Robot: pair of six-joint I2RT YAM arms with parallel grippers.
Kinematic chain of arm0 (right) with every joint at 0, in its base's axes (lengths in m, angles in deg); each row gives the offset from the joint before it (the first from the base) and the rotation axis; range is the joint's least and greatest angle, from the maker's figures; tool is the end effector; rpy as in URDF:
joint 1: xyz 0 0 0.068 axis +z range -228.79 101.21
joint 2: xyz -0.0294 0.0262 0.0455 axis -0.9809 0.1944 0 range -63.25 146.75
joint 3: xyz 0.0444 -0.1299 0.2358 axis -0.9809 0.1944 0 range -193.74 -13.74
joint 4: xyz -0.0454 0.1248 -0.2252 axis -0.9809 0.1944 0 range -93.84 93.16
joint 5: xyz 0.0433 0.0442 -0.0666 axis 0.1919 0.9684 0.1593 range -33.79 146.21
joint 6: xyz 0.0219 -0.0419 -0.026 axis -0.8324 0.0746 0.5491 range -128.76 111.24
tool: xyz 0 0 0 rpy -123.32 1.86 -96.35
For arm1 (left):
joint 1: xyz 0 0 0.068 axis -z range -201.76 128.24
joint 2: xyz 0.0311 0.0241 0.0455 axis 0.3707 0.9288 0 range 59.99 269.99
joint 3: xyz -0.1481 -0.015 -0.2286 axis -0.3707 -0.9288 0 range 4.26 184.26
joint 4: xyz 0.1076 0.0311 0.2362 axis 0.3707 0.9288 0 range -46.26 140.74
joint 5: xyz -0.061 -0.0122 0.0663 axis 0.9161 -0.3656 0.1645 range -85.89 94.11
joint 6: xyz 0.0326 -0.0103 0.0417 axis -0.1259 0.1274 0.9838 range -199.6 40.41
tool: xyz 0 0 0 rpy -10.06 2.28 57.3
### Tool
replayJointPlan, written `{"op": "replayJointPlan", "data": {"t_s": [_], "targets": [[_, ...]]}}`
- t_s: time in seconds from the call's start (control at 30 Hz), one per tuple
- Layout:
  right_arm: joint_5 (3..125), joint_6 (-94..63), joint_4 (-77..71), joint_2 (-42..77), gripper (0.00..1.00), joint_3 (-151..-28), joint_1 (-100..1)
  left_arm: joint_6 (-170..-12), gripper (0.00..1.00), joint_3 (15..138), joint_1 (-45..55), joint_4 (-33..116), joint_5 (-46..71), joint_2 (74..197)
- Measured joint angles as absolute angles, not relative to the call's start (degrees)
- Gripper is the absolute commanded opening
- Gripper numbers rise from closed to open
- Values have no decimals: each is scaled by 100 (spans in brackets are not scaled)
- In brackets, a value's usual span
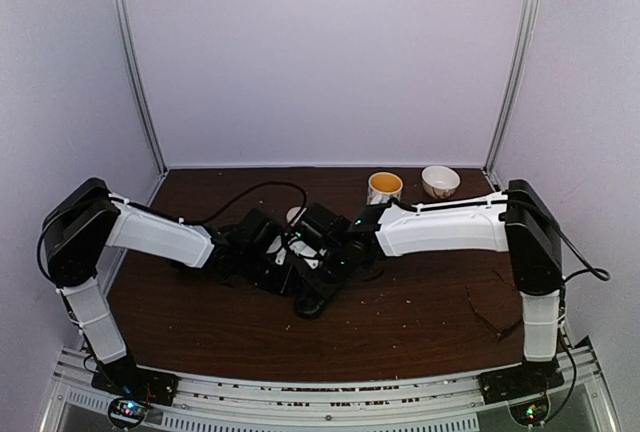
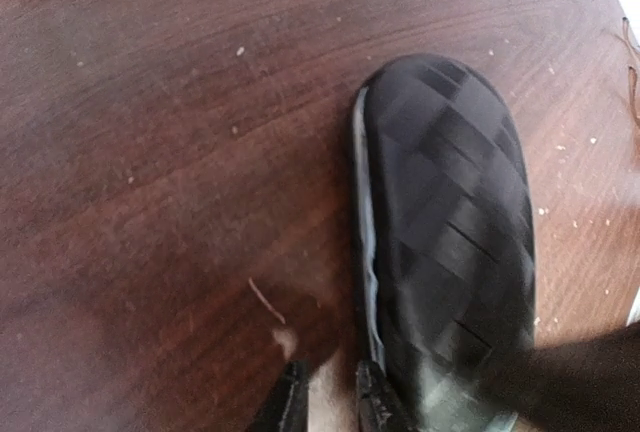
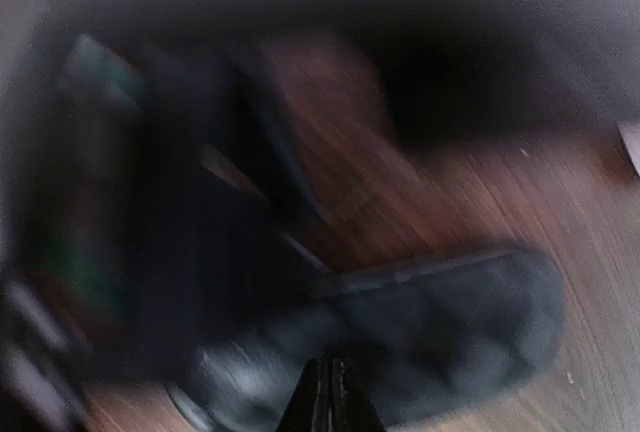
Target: Organize the sunglasses
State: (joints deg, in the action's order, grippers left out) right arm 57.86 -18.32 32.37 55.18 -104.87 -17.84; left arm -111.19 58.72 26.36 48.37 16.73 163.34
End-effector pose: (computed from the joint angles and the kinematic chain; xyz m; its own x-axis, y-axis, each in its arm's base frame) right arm 0.2127 0.3850 0.1885 -0.5747 -0.6929 -0.4354 -0.7957 0.5975 0.0995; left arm 0.2289 -0.2672 0.1378 -0.8833 0.2193 -0.4144 0.4116 0.7861 -0.4612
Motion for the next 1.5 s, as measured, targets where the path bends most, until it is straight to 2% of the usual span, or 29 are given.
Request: {"op": "replayJointPlan", "data": {"t_s": [0.27, 0.5, 0.6, 0.73, 0.8, 0.9, 1.27, 1.4, 1.5], "targets": [[5233, -2180, 2968, 4484, 12, -9427, -2064, -11069, 49, 5643, 2636, 4832, 1433, 15755], [4695, -2429, 2607, 3656, 24, -8750, -2355, -10839, 72, 5883, 2927, 5383, 1024, 15576], [4479, -2534, 2487, 3297, 35, -8406, -2540, -10791, 78, 6073, 3132, 5599, 873, 15576], [4219, -2628, 2360, 2899, 68, -8004, -2739, -10704, 92, 6333, 3344, 5873, 720, 15593], [4109, -2610, 2312, 2705, 75, -7812, -2827, -10651, 94, 6556, 3449, 6026, 631, 15683], [4037, -2670, 2229, 2504, 80, -7591, -2875, -10614, 97, 6956, 3554, 6288, 486, 15930], [4015, -2700, 2008, 2228, 84, -6903, -2905, -10605, 98, 8121, 3821, 7276, -12, 17080], [4015, -2696, 1951, 2154, 84, -6796, -2914, -10614, 93, 8314, 3902, 7486, -62, 17449], [4015, -2691, 1912, 2086, 84, -6706, -2929, -10660, 85, 8351, 3923, 7606, -139, 17589]]}}
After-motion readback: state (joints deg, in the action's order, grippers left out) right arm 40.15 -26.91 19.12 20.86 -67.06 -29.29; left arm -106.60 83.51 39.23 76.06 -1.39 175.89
